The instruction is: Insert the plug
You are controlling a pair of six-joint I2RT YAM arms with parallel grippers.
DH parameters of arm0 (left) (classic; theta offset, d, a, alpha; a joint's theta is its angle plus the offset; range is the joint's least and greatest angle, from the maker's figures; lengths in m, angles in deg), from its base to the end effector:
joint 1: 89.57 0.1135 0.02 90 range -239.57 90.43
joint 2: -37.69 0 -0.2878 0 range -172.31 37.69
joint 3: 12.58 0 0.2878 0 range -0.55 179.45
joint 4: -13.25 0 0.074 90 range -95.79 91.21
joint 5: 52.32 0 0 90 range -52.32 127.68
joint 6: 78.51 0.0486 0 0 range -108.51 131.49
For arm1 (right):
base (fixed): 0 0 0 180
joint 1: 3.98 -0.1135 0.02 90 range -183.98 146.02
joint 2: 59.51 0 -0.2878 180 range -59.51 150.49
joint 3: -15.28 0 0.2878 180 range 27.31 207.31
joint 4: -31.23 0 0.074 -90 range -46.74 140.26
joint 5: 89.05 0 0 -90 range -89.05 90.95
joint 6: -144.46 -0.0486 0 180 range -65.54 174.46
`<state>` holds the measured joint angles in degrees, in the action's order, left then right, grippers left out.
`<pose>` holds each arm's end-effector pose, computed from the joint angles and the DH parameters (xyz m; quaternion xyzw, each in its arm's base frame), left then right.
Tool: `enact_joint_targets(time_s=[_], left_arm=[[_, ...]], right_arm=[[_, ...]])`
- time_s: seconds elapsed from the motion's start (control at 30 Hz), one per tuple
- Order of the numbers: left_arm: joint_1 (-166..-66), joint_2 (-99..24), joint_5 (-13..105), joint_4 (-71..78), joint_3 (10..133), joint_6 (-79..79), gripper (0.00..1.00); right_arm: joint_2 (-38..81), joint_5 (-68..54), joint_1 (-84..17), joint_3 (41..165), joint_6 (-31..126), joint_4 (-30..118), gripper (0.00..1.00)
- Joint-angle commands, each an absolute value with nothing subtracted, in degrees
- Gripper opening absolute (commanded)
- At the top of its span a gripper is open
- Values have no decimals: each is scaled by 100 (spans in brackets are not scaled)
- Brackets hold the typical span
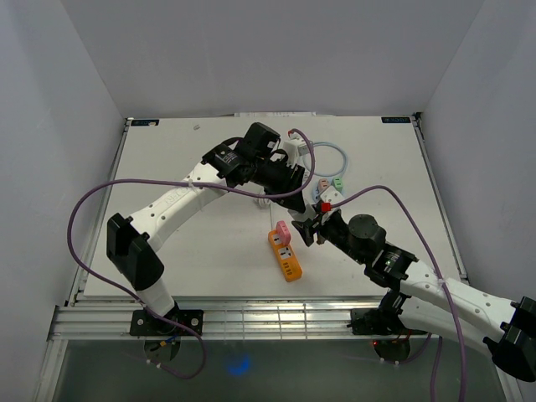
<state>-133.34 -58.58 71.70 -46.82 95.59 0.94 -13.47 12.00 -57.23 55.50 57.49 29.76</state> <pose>0.2767 -0.3027 0.3738 0.3554 0.8261 -0.3990 0.1790 0.1438 0.1770 0.2823 -0.2866 0.6746 0.2232 0.6426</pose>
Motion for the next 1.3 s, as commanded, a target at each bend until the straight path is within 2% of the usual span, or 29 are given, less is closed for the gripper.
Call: enact_joint_targets(time_s=[0.0, 0.17, 0.33, 0.57, 1.0, 1.27], left_arm=[[-13378, -5873, 7538, -4660, 9525, 103, 19], [-13378, -5873, 7451, -4748, 9569, 156, 19], [-13378, -5961, 7257, -4897, 9692, 164, 0], [-13378, -6013, 7178, -4941, 9754, 164, 0], [-13378, -6092, 7037, -5020, 9912, 164, 0], [-13378, -6128, 6985, -5073, 10000, 156, 0]], right_arm=[[-1416, 1264, -5715, 5649, 5701, 2489, 36], [-1311, 1237, -5715, 5921, 5622, 2787, 48], [-1179, 1220, -5724, 6212, 5587, 3025, 75], [-1109, 1167, -5724, 6308, 5534, 3069, 94], [-810, 1237, -5715, 6528, 5490, 3297, 98], [-871, 1158, -5724, 6353, 5341, 3245, 85]])
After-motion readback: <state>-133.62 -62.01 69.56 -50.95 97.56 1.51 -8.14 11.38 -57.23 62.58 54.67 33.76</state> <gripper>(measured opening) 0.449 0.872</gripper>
